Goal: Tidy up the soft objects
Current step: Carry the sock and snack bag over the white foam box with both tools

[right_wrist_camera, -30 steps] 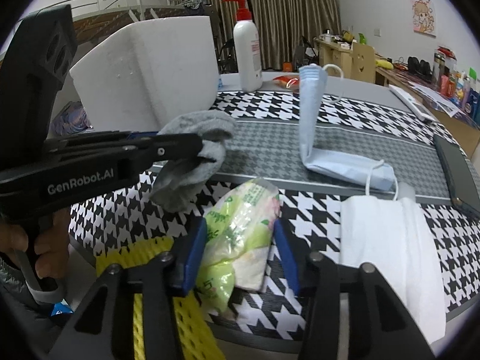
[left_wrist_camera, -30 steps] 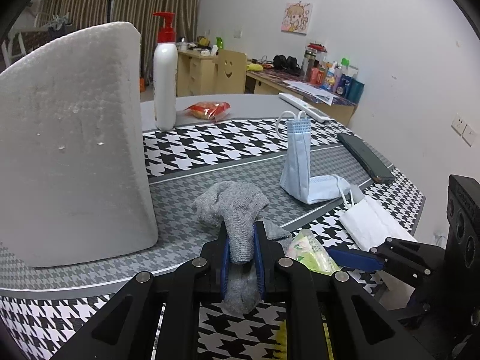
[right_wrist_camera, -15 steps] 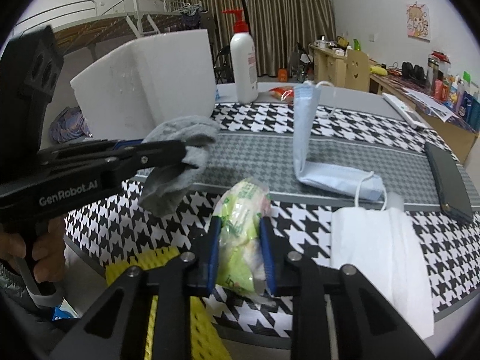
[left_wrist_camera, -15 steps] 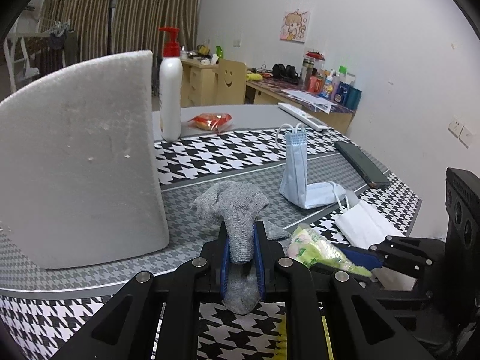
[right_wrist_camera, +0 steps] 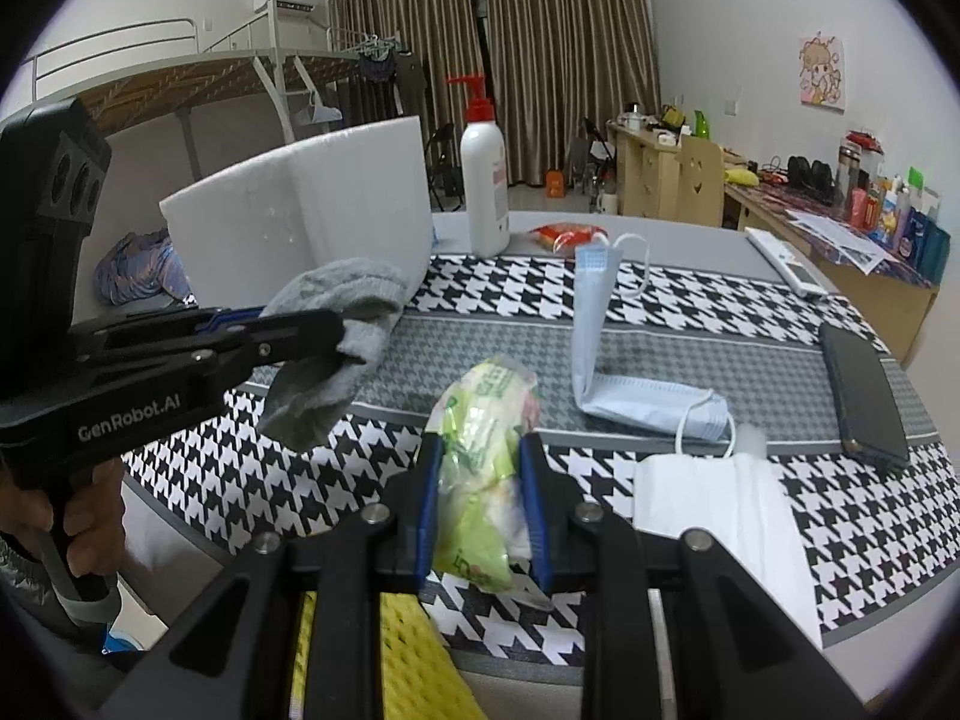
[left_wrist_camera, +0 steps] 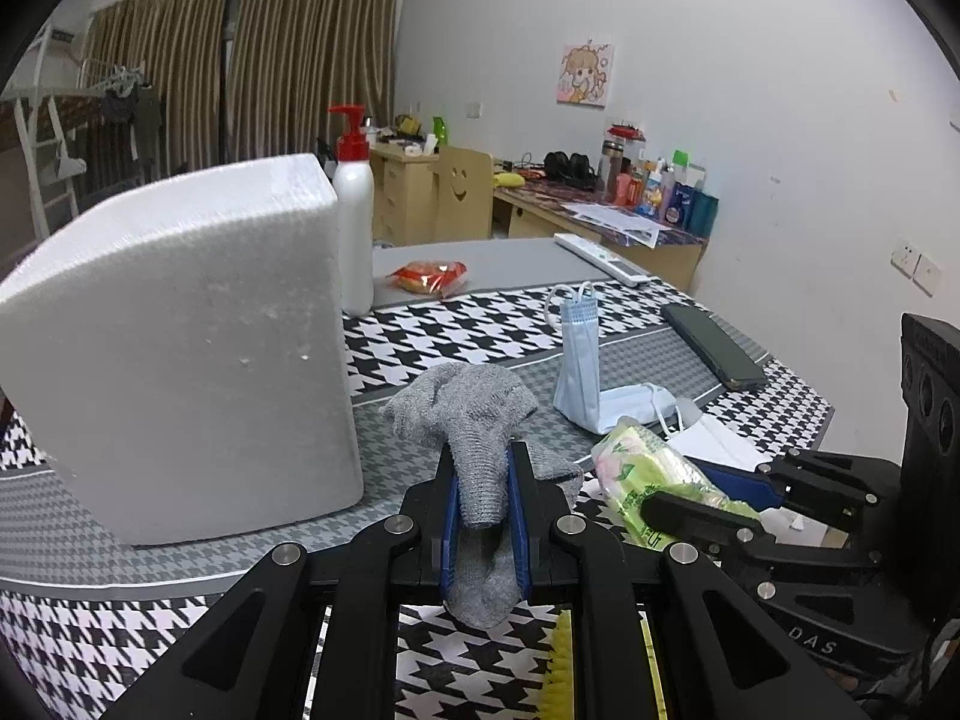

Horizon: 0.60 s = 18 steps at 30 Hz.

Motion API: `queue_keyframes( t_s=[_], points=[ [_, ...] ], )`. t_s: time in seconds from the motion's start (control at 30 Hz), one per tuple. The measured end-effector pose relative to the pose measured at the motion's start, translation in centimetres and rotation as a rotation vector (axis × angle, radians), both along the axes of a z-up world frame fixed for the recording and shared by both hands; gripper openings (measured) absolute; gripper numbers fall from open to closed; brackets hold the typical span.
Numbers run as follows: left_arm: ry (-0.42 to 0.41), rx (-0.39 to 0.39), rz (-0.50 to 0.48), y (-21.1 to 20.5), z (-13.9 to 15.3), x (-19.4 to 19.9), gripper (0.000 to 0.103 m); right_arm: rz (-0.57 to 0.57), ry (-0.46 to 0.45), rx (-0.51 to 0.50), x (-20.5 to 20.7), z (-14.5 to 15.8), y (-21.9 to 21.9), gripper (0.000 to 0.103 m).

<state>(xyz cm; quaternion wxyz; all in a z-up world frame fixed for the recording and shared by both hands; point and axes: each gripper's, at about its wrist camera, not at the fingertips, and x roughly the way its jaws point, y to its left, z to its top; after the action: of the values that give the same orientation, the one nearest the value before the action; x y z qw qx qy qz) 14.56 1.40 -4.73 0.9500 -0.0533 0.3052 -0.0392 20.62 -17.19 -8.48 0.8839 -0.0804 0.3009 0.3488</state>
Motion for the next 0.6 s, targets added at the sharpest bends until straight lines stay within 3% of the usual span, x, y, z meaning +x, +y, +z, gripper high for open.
queue_keyframes(
  t_s=[0.6],
  points=[
    [-0.071, 0.031, 0.0, 0.5, 3.3, -2.0, 0.015, -0.008, -0.063, 0.044, 0.0, 3.0, 0.2, 0.03]
  ],
)
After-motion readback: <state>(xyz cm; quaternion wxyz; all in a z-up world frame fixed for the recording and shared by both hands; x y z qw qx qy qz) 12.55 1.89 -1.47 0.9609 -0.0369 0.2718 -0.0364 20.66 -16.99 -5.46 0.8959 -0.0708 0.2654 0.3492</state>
